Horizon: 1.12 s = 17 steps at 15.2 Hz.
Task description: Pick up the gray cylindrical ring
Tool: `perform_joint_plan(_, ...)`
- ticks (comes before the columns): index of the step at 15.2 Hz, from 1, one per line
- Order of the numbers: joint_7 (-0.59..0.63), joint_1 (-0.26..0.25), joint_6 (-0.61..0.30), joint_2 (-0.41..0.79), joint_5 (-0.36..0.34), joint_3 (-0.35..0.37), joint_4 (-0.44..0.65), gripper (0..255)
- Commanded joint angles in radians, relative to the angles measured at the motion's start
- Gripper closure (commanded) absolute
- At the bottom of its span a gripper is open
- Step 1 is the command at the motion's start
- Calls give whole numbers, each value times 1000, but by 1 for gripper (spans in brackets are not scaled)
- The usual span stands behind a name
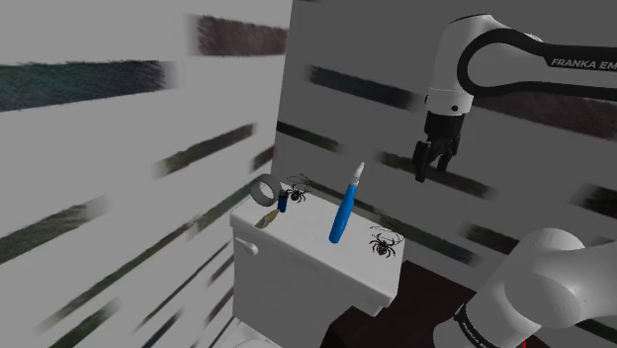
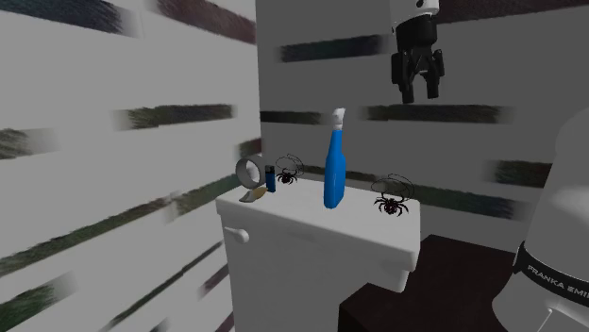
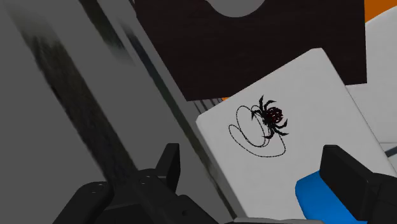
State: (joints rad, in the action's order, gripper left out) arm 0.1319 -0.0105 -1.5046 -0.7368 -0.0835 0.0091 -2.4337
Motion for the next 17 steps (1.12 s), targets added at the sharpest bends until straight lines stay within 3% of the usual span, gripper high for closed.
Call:
perform_joint_plan(1,0,0,0,0,0,0,0,0)
perform_joint_plan(9,-1,-47,-243,239,34,36,53,0)
perform_joint_plan(17,-4,-85,-431,497,47,78,179,0)
